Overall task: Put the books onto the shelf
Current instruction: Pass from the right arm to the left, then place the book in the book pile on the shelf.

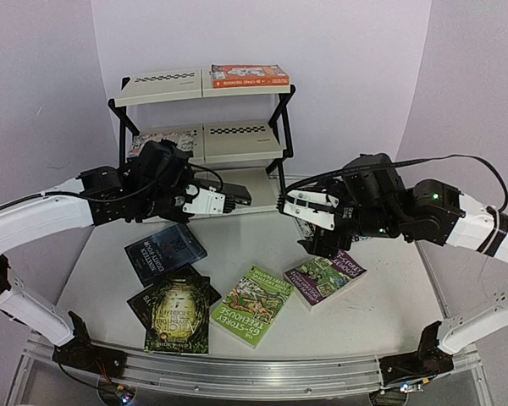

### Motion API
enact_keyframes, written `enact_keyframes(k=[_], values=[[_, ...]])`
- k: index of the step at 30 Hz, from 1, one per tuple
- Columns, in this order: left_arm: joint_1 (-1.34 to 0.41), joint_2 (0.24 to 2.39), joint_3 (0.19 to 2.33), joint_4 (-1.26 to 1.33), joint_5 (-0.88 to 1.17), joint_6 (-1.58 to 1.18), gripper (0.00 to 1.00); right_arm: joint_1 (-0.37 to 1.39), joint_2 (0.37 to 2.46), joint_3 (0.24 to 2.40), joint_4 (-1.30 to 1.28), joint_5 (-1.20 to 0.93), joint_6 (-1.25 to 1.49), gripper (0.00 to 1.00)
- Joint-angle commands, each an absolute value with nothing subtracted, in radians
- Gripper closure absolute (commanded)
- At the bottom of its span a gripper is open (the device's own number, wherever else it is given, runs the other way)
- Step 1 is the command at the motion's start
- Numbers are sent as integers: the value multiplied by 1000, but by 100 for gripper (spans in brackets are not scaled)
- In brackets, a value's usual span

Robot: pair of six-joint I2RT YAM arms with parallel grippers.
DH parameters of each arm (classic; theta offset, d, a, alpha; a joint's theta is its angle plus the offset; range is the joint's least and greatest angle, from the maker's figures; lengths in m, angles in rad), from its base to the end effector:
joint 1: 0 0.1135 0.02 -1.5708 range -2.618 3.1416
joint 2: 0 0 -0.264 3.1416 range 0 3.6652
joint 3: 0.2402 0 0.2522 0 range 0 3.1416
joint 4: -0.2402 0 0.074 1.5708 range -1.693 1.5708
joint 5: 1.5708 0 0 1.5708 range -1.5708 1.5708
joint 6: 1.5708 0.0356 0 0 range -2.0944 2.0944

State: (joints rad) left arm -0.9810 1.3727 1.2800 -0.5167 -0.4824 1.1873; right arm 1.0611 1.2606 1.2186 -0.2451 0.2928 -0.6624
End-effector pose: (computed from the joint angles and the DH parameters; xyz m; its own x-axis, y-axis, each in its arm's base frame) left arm 0.1828 -0.2435 0.3490 0.3674 0.9281 -0.0606 0.4915 -0.1385 0.8598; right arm 0.1506 0.2484 0.3840 0.3220 -0.6308 -0.7060 -0.6375 0.4069 -0.6543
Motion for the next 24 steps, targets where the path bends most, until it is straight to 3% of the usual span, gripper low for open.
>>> enact_keyframes(k=[1,15,24], values=[[-895,1323,1332,-233,-548,1422,100,1062,1204,1206,-210,326,-662,2],[-733,1383,1472,-104,-376,1462,100,1062,1163,1198,-217,341,-679,2],[-623,1379,1373,156,-346,1392,100,1062,1190,1255,-246,321,-685,2]])
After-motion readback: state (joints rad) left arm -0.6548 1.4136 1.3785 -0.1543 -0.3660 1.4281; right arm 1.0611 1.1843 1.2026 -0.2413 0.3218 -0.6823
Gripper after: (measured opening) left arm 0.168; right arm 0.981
